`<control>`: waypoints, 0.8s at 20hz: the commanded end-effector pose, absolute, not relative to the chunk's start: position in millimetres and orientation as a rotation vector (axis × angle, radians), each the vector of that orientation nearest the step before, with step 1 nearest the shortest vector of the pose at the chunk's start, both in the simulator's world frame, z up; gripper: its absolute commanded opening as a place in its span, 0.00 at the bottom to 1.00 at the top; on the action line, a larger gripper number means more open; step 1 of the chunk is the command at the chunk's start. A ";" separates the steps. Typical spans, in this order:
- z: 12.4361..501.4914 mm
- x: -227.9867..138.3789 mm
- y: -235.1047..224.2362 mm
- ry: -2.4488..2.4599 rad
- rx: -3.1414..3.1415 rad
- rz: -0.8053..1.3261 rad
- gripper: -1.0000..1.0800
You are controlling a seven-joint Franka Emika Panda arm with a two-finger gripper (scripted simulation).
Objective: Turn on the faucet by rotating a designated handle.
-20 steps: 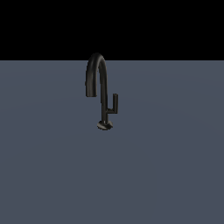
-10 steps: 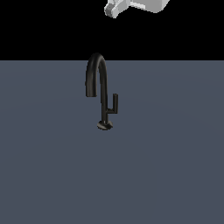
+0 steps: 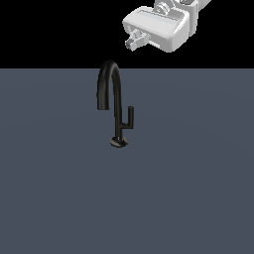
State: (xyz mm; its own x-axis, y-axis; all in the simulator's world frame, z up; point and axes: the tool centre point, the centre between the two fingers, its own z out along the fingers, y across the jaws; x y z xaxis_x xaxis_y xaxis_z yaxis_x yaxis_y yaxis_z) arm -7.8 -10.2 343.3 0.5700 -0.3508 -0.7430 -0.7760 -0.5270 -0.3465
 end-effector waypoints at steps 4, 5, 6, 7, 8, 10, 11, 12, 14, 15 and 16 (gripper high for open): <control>307.9 19.4 -17.5 0.999 -1.925 0.891 0.00; 300.8 24.0 -18.8 1.017 -1.886 0.906 0.00; 293.5 28.4 -19.9 1.035 -1.848 0.921 0.00; 286.1 32.7 -21.1 1.052 -1.809 0.935 0.00; 278.6 36.8 -22.1 1.070 -1.769 0.949 0.00; 263.0 44.5 -24.0 1.103 -1.688 0.977 0.00; 255.0 48.1 -24.8 1.120 -1.647 0.990 0.00; 246.9 51.6 -25.5 1.136 -1.606 1.003 0.00; 230.2 57.9 -26.5 1.167 -1.522 1.028 0.00; 221.9 60.7 -26.8 1.182 -1.480 1.040 0.00; 213.9 63.3 -27.0 1.196 -1.441 1.051 0.00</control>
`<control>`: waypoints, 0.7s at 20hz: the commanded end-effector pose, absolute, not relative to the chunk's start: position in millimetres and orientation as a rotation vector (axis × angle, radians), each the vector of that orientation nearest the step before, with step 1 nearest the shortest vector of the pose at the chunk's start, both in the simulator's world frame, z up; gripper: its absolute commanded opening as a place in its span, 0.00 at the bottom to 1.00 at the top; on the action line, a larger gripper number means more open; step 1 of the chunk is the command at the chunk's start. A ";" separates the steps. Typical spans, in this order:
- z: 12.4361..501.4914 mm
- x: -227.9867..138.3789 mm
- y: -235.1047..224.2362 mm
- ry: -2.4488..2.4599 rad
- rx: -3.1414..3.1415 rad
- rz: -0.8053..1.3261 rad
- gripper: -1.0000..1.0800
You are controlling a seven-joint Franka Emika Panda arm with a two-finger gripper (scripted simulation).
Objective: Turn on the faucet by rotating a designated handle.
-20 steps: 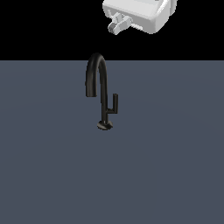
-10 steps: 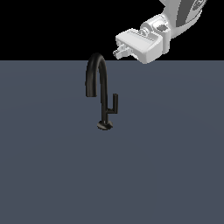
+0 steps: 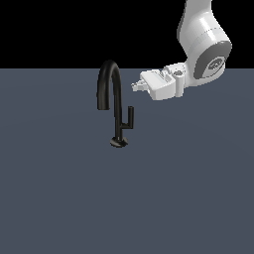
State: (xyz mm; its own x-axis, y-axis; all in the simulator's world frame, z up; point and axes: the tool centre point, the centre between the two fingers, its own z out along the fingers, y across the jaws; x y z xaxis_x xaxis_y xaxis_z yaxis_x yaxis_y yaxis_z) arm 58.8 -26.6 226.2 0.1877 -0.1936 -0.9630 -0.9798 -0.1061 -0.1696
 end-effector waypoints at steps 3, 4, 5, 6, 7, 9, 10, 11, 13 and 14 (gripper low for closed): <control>191.9 69.3 -26.6 1.231 -1.332 1.078 0.00; 185.4 70.9 -26.3 1.241 -1.300 1.086 0.00; 179.2 72.2 -26.0 1.250 -1.269 1.093 0.00; 173.5 73.4 -25.5 1.258 -1.241 1.099 0.00; 168.1 74.4 -25.0 1.266 -1.215 1.105 0.00; 158.7 76.1 -23.7 1.278 -1.169 1.115 0.00; 154.6 76.7 -23.1 1.283 -1.149 1.119 0.00; 151.0 77.3 -22.5 1.288 -1.131 1.123 0.00; 145.0 78.1 -21.4 1.295 -1.102 1.128 0.00; 142.7 78.4 -21.0 1.298 -1.090 1.131 0.00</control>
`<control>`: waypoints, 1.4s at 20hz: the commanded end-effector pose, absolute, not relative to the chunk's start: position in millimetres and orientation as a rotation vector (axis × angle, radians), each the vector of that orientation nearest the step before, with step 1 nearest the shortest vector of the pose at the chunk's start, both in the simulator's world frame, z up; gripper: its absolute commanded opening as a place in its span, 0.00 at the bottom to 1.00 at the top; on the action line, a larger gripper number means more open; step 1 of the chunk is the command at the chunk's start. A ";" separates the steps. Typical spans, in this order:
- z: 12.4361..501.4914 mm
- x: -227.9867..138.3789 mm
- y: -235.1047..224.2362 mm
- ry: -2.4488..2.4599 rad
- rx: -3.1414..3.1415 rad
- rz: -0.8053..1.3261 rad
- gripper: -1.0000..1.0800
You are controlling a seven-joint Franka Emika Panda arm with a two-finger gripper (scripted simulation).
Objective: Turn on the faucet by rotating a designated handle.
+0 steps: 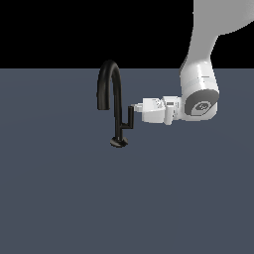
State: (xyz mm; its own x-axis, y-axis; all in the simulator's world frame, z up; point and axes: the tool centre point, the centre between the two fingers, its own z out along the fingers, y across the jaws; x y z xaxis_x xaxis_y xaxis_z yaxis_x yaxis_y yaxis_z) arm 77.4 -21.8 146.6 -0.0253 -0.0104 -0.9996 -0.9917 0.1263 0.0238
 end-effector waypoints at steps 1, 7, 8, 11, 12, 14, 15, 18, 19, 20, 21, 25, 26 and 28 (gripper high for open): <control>140.9 78.7 -20.6 1.300 -1.081 1.132 0.00; 139.5 78.9 -19.8 1.301 -1.074 1.134 0.00; 140.5 78.8 -19.8 1.300 -1.079 1.133 0.00; 141.3 78.7 -20.0 1.299 -1.083 1.132 0.00; 141.3 78.7 -20.0 1.299 -1.083 1.132 0.00; 141.4 78.7 -19.7 1.299 -1.083 1.132 0.00; 142.3 76.3 -19.3 1.299 -1.083 1.132 0.00; 145.1 69.0 -18.3 1.299 -1.083 1.132 0.00; 146.0 66.5 -18.0 1.299 -1.083 1.132 0.00; 147.0 63.9 -17.6 1.299 -1.083 1.132 0.00; 147.9 61.4 -17.2 1.299 -1.083 1.132 0.00; 151.8 51.0 -15.8 1.299 -1.083 1.132 0.00; 152.8 48.4 -15.4 1.299 -1.083 1.132 0.00; 154.8 43.0 -14.7 1.299 -1.083 1.132 0.00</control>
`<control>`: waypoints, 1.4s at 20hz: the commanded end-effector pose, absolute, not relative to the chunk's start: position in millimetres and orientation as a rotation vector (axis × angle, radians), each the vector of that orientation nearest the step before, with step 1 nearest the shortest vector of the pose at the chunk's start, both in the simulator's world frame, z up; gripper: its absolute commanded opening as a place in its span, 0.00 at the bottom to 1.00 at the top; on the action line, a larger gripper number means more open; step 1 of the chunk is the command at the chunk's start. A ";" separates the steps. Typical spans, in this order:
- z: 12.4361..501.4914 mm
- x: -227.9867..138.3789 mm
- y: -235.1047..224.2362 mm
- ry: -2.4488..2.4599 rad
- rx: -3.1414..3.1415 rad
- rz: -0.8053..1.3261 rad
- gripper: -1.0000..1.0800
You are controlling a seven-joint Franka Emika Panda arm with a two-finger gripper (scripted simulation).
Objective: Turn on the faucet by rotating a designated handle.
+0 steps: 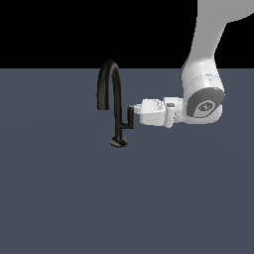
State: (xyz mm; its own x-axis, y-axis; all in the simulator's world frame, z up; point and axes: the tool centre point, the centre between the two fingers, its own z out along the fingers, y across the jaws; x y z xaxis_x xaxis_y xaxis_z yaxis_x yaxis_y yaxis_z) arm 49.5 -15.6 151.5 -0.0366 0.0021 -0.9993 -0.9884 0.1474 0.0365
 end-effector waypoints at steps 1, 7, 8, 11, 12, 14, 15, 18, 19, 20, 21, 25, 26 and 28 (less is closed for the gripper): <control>155.9 40.3 -14.3 1.299 -1.083 1.132 0.00; 159.8 34.9 -13.5 1.299 -1.085 1.123 0.00; 158.6 31.3 -13.1 1.299 -1.085 1.123 0.00; 154.1 20.4 -11.4 1.299 -1.085 1.126 0.00; 152.9 16.7 -11.0 1.299 -1.085 1.126 0.00; 149.9 9.2 -10.0 1.299 -1.084 1.127 0.00; 148.2 5.4 -9.3 1.299 -1.084 1.128 0.00; 143.7 -6.2 -7.7 1.299 -1.084 1.129 0.00; 142.2 -10.1 -7.1 1.299 -1.084 1.130 0.00; 140.6 -14.1 -6.6 1.299 -1.084 1.131 0.00; 138.9 -18.0 -6.0 1.299 -1.084 1.131 0.00; 137.8 -13.2 -6.5 1.286 -1.092 1.115 0.00; 131.4 -16.4 -6.1 1.288 -1.091 1.117 0.00; 118.8 -22.8 -5.2 1.291 -1.089 1.121 0.00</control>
State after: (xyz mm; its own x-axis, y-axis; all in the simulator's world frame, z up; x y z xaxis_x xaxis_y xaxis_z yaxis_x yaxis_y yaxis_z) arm -12.3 -5.8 140.0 0.0027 0.0034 -1.0000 -0.9899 0.1415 -0.0022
